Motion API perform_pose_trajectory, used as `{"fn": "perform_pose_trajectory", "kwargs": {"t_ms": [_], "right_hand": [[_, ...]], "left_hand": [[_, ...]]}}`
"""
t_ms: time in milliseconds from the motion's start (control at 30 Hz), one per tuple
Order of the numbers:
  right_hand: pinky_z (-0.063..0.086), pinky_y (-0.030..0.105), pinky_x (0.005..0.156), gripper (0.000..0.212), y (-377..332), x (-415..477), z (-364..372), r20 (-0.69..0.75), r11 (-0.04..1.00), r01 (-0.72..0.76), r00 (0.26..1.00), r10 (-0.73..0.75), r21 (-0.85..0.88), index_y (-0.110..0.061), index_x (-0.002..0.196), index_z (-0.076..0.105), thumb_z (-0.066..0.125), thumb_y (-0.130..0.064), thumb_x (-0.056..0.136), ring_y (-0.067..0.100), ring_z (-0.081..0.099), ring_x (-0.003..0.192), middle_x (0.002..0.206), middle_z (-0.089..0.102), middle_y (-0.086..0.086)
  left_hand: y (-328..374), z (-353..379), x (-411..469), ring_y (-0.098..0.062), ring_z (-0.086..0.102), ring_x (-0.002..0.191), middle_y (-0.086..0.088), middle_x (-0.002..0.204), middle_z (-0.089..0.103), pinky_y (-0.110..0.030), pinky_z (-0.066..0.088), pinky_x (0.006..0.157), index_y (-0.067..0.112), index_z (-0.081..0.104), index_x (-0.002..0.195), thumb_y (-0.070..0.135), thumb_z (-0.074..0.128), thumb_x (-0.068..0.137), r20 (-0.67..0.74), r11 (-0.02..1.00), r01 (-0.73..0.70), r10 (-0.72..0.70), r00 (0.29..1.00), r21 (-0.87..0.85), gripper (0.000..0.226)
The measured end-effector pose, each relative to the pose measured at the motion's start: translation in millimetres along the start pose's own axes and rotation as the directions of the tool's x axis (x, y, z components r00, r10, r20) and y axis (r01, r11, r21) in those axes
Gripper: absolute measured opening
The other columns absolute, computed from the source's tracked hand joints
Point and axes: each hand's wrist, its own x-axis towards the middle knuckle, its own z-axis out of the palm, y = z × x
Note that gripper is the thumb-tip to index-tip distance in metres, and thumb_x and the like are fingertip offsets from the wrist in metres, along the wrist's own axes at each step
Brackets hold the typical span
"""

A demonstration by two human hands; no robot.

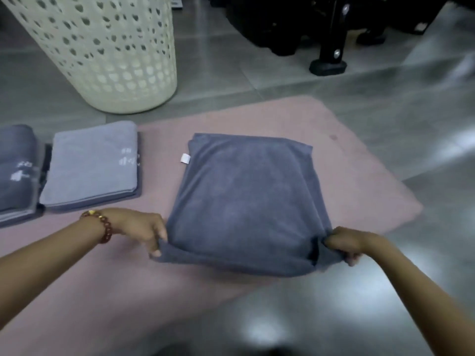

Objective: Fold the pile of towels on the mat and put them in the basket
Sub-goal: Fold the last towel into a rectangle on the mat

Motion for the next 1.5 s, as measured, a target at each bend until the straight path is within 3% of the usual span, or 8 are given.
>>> {"fn": "perform_pose_trajectory", "kwargs": {"t_ms": [100,200,333,500,700,900,1200,1500], "right_hand": [[0.048,0.023,0.052,0.011,7.8,-14.1,7.5,0.36,0.983,-0.134,0.917,0.17,-0.122,-0.007,0.086,0.047,0.042,-0.014,0.081,0.015,0.043,0.046,0.078,0.047,0.01],[0.046,0.021,0.051,0.026,18.5,-16.1,6.1,0.404,0.989,-0.13,0.903,0.149,-0.074,-0.006,0.084,0.051,0.047,-0.017,0.061,0.013,0.042,0.044,0.07,0.051,0.007],[0.029,0.024,0.052,0.002,25.3,-2.4,-12.7,0.085,0.891,0.043,0.992,-0.09,0.453,-0.011,0.067,0.047,0.048,-0.009,0.067,0.014,0.031,0.051,0.052,0.037,0.0],[0.04,0.032,0.063,0.027,7.4,46.1,-46.7,-0.39,0.624,0.294,0.921,0.019,0.724,0.003,0.095,0.062,0.037,0.0,0.084,0.026,0.048,0.078,0.085,0.054,0.014],[0.048,0.035,0.07,0.026,-25.5,102.7,-72.9,-0.504,0.94,0.078,0.857,0.106,0.332,0.007,0.109,0.057,0.051,-0.008,0.089,0.036,0.058,0.088,0.105,0.06,0.024],[0.032,0.043,0.107,0.047,-46.0,142.7,-92.4,-0.578,0.966,0.257,0.788,-0.21,-0.001,-0.011,0.14,0.036,0.048,-0.016,0.095,0.04,0.04,0.125,0.141,0.036,0.02],[0.031,0.039,0.105,0.021,-56.2,162.4,-103.9,-0.631,0.952,0.216,0.775,-0.031,0.218,-0.011,0.115,0.053,0.048,-0.018,0.096,0.037,0.046,0.111,0.127,0.038,0.019],[0.038,0.029,0.079,0.008,-48.4,176.2,-110.5,-0.741,0.841,0.336,0.662,0.109,0.424,-0.009,0.089,0.058,0.053,-0.003,0.09,0.024,0.052,0.085,0.089,0.06,0.009]], "left_hand": [[7.3,8.5,-2.3,0.006,0.053,0.053,0.018,0.052,0.059,-0.011,0.04,0.058,0.024,0.069,0.057,0.01,0.072,0.077,0.329,0.993,0.085,-0.108,0.938,0.084,0.025],[8.1,11.3,-2.1,0.006,0.056,0.055,0.017,0.055,0.061,-0.01,0.042,0.059,0.022,0.065,0.074,0.005,0.066,0.084,0.339,0.994,0.107,-0.11,0.934,0.026,0.019],[-5.0,-6.4,3.5,0.0,0.046,0.05,0.009,0.059,0.054,-0.012,0.031,0.046,0.018,0.069,0.071,0.033,0.073,0.073,-0.078,0.928,-0.05,0.023,0.997,-0.368,0.016],[4.8,-46.6,37.5,-0.01,0.066,0.071,-0.005,0.09,0.068,-0.018,0.054,0.061,0.009,0.064,0.103,0.019,0.053,0.092,-0.567,0.426,-0.459,-0.167,0.807,-0.78,0.018],[8.8,-90.7,96.0,-0.022,0.047,0.056,-0.011,0.059,0.053,-0.031,0.036,0.058,0.006,0.057,0.059,0.039,0.057,0.089,-0.82,0.962,-0.066,-0.188,0.541,-0.264,0.044],[-0.1,-127.0,138.4,-0.035,0.055,0.109,-0.02,0.116,0.06,-0.037,0.04,0.102,0.002,0.064,0.11,-0.004,0.054,0.083,-0.875,0.994,-0.045,-0.067,0.479,-0.1,0.03],[-2.2,-155.4,138.7,-0.023,0.054,0.082,-0.01,0.08,0.059,-0.026,0.039,0.076,0.01,0.059,0.073,0.013,0.07,0.081,-0.838,0.981,-0.089,-0.1,0.536,-0.173,0.014],[-7.7,-150.9,163.9,-0.028,0.056,0.077,-0.009,0.078,0.061,-0.034,0.043,0.071,0.017,0.051,0.075,0.014,0.059,0.088,-0.923,0.947,-0.221,-0.142,0.357,-0.231,0.016]]}}
